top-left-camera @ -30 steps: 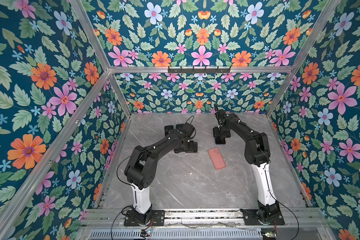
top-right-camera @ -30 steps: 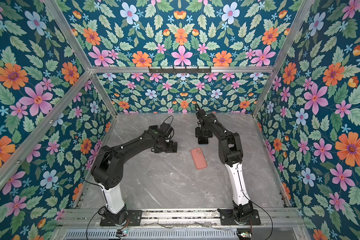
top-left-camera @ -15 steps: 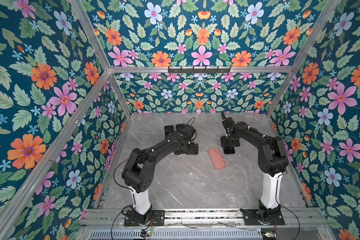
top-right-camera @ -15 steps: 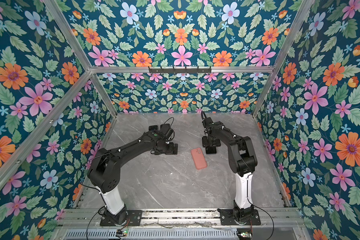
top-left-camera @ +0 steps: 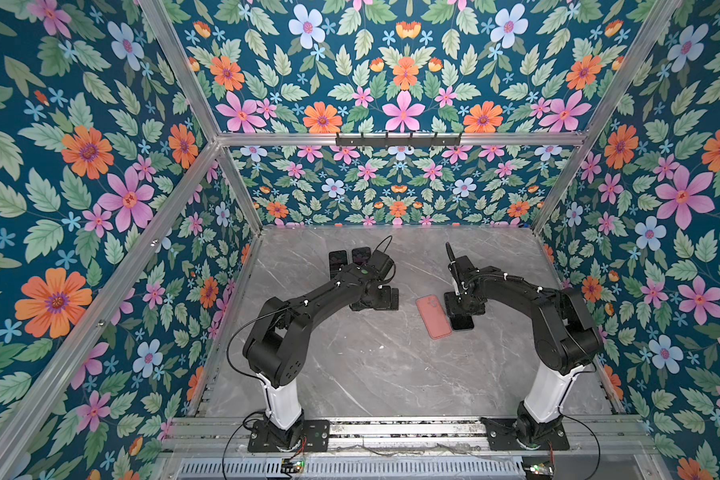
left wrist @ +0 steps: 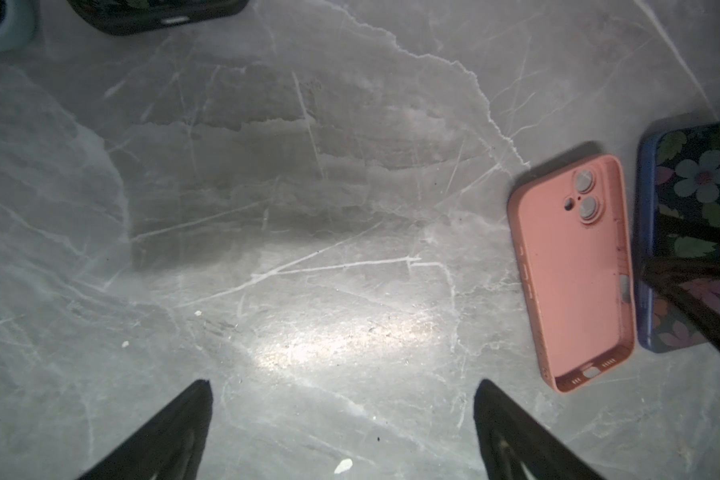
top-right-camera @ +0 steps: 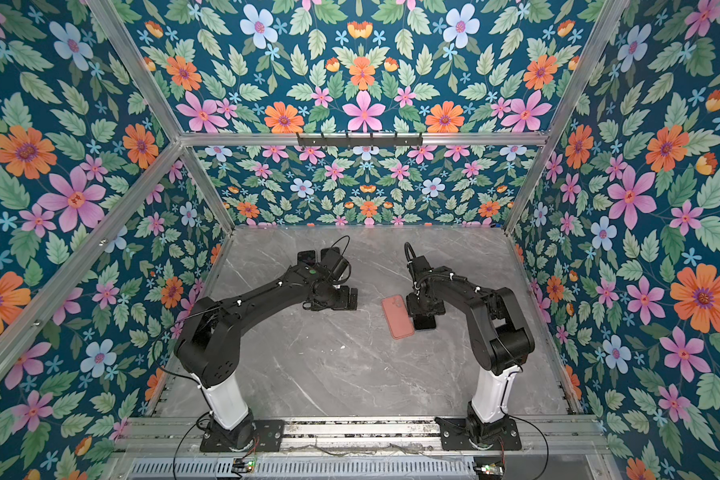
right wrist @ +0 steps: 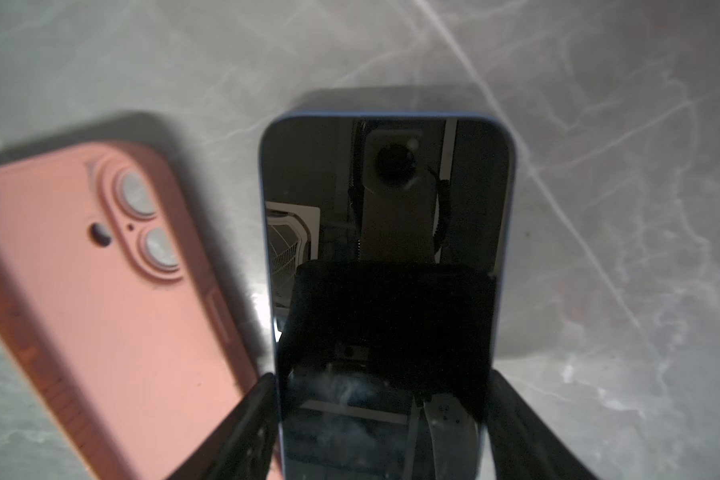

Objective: Put the phone into the phone case
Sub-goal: 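Carry the held phone with the right gripper toward the pink case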

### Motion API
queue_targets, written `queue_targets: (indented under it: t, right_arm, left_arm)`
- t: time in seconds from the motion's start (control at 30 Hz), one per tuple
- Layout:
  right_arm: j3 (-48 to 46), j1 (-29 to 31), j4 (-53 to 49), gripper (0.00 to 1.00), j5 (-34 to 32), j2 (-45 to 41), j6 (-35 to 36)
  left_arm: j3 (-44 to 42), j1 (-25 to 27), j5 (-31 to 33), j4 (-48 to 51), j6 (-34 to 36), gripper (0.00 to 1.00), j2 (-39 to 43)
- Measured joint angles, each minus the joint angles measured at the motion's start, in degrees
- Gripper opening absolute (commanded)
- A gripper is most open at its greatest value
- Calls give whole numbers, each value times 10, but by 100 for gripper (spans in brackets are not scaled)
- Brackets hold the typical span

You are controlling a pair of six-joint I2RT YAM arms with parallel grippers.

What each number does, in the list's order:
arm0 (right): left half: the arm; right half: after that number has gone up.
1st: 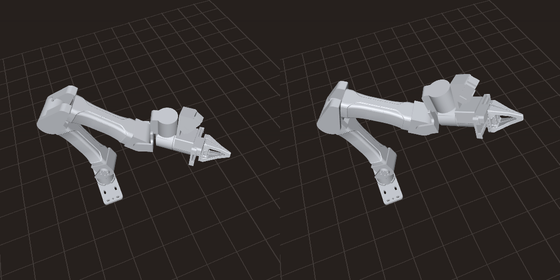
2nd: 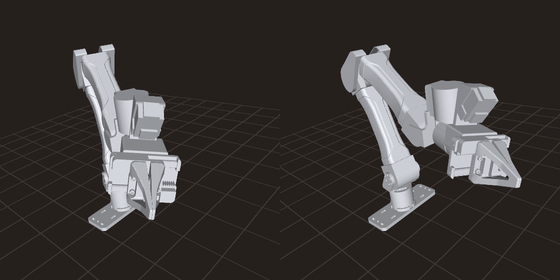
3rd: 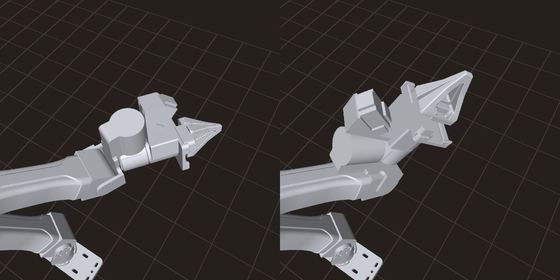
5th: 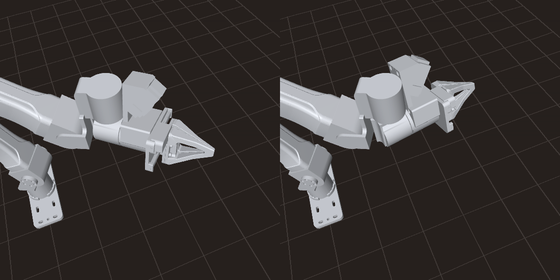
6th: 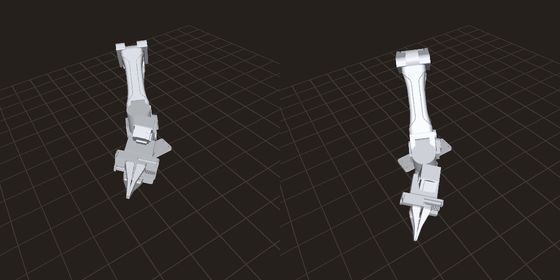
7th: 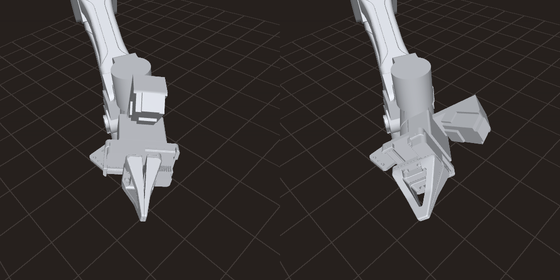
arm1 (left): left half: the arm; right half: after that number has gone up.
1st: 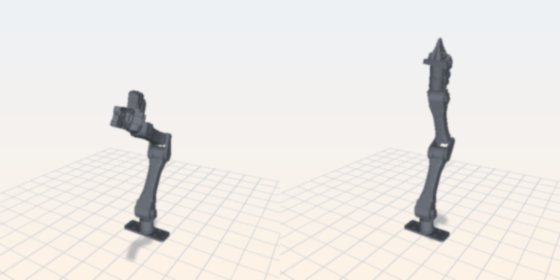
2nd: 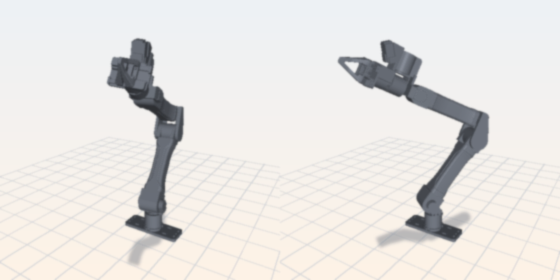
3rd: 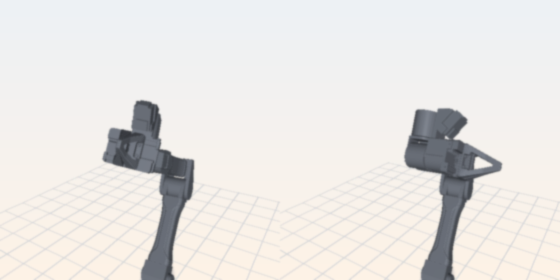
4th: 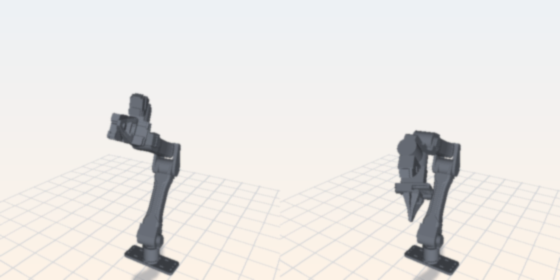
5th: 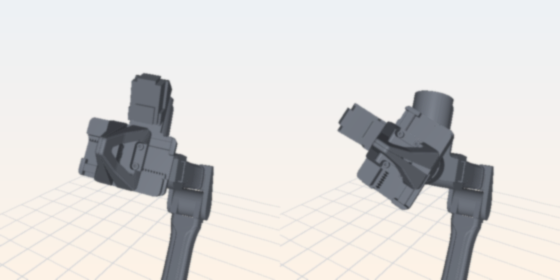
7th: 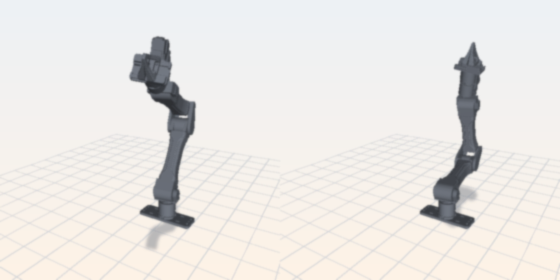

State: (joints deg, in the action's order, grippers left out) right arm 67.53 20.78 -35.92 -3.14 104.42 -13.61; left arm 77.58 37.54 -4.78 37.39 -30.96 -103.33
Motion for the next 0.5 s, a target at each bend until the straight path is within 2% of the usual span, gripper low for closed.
queue_targets:
  t: [0.5]
  right_arm:
    - [-55,92,27,59,6,-42,-45]
  left_arm:
    - [3,5,13,10,-4,100,25]
